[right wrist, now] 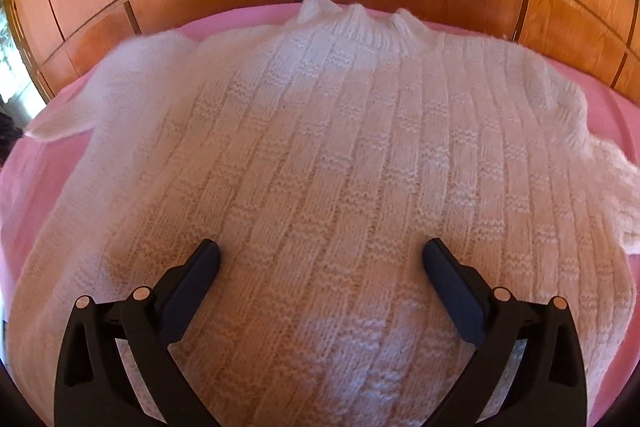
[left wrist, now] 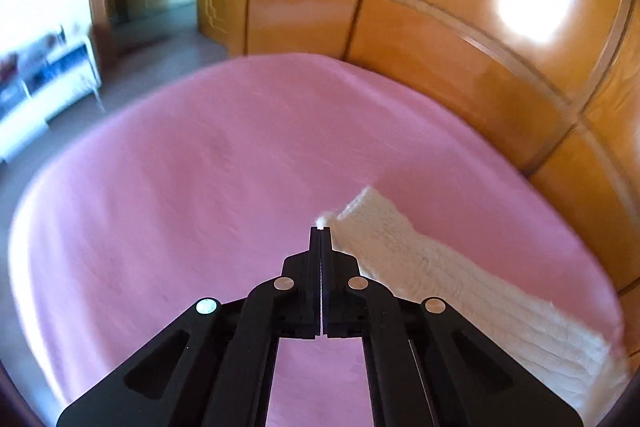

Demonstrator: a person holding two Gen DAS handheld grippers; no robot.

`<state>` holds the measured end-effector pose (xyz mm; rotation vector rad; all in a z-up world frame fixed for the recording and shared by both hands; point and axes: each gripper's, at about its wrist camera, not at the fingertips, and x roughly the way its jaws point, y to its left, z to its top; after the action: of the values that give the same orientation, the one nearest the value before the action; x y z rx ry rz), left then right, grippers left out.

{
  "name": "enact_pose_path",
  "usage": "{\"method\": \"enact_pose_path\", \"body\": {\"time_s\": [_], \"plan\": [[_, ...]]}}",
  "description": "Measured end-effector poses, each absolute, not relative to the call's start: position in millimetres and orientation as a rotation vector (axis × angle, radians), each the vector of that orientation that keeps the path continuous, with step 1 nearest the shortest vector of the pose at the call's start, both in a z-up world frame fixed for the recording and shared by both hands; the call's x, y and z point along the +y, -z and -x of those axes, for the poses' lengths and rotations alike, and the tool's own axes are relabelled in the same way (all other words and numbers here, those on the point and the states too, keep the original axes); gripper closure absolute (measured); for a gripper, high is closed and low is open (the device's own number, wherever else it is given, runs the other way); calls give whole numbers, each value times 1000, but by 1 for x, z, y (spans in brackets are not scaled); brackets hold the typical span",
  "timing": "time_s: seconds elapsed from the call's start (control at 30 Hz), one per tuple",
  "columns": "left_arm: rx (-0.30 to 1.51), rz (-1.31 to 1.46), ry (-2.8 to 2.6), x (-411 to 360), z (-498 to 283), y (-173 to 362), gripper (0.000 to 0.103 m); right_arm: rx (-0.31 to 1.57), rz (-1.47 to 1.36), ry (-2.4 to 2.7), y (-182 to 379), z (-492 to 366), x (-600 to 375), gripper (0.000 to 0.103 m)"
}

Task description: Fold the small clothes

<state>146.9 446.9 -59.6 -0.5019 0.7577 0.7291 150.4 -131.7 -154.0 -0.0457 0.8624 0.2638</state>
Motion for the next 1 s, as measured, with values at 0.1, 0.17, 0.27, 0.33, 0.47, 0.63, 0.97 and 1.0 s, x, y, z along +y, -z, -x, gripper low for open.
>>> {"method": "enact_pose_path", "body": {"time_s": [0.1,0.17,0.27,0.33,0.47,0.63,0.97,1.0], "plan": [[819,419,-789,454,-149,68,103,861,46,-264,153,-153,-129,2],[865,426,-805,455,-155,76,103,860,46,-264,153,-154,-126,2],[858,520,-727,445,-141,76,91,857,38,-269,153,-154,-129,2],[827,534,-667,423,-129,69,57,856,35,-269,151,-155,-129,2],[812,529,-428,357,-105,67,45,866,44,-269,146,-139,-146,2],[880,456,-70,262,-70,74,45,853,-44,-282,121,-104,-200,7],[971,449,212,176,-27,95,45,1013,-391,-224,152,1,-340,50],[981,442,216,173,-27,97,45,1016,-415,-257,156,9,-339,50]]}}
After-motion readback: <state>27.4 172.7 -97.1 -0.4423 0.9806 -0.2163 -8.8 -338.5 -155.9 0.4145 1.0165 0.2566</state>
